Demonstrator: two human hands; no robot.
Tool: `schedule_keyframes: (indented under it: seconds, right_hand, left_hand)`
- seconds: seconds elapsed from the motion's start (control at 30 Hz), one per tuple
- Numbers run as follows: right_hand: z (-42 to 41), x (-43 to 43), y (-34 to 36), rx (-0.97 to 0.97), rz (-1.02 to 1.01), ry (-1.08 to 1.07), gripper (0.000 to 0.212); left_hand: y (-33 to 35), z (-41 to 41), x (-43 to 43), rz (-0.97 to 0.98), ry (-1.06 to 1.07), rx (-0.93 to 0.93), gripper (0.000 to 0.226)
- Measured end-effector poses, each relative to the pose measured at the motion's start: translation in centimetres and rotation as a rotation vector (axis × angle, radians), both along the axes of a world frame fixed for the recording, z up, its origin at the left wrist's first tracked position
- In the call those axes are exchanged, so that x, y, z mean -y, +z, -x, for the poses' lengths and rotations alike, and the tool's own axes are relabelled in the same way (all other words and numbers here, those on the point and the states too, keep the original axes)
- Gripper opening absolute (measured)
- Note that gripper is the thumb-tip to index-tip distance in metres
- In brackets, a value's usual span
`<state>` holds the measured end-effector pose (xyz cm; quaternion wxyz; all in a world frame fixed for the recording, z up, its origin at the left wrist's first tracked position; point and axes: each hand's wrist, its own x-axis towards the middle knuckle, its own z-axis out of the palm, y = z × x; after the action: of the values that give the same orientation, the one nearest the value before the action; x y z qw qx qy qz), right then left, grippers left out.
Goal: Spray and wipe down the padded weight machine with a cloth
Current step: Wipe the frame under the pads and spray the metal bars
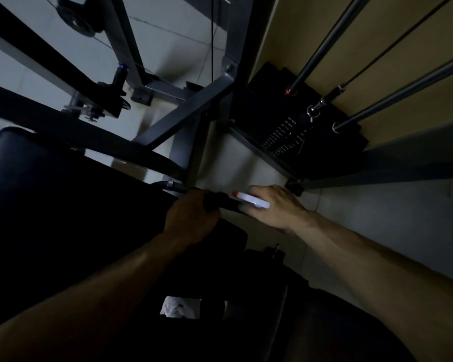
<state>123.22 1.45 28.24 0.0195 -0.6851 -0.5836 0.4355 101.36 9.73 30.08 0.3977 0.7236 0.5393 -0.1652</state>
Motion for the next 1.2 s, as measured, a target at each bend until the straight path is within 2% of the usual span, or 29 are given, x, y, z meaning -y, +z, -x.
schedule_keyframes:
  seconds: [0.1, 0.2, 0.27, 0.33, 0.37, 0.53, 0.7, 0.77, 0.87, 0.97, 1.07, 1.2]
  right_hand:
    - [0.2, 0.7, -0.5, -0.002, 0.004, 0.016, 0.032]
    - [0.9, 1.3, -0.9, 0.048, -0.035, 0.035, 0.031]
    - [1.1, 1.6, -1.0, 0.08, -0.019, 0.09, 0.043]
    - [0.4, 2.1, -1.5, 0.102, 0.087, 0.079, 0.066]
    - [-0.1, 2.5, -1.7, 0.117, 0.133, 0.051, 0.072]
    - [-3.5, 5.0, -2.5, 0.199, 0.241, -0.082, 0.071]
    - [-4.1, 6.1, -2.1, 0.186, 0.309, -0.073, 0.052]
    - [-3.6, 5.8, -1.4, 0.148, 0.262, -0.149, 0.038]
    - [-2.1, 3.8, 0.7, -0.044, 0.094, -0.431, 0.026]
    - [0.1, -0.2, 3.3, -0.216, -0.09, -0.674, 0.024]
    - [2.9, -5.8, 5.9, -0.248, -0.229, -0.688, 0.032]
    - [7.5, -12.8, 8.0, -0.327, -0.406, -0.687, 0.03]
  left_hand:
    - [0.7, 1.1, -3.4, -0.164, 0.22, 0.138, 0.05]
    - [1.7, 2.7, -5.0, -0.153, 0.34, 0.201, 0.03]
    - [2.2, 3.0, -5.3, -0.174, 0.358, 0.202, 0.03]
    - [1.9, 3.5, -5.0, -0.174, 0.336, 0.211, 0.035]
    - [2.2, 3.5, -4.7, -0.162, 0.331, 0.219, 0.037]
    - [1.2, 2.8, -3.1, -0.126, 0.355, 0.265, 0.053]
    - [0.3, 1.4, -1.7, -0.049, 0.395, 0.269, 0.026]
    - [0.1, 0.9, -1.6, 0.01, 0.438, 0.302, 0.026]
    - [1.3, 0.5, -2.7, 0.055, 0.507, 0.325, 0.028]
    - [2.8, 1.1, -4.5, 0.095, 0.649, 0.372, 0.027]
    - [4.5, 2.7, -6.6, 0.069, 0.796, 0.42, 0.025]
    - [6.0, 4.9, -8.7, 0.011, 0.874, 0.423, 0.014]
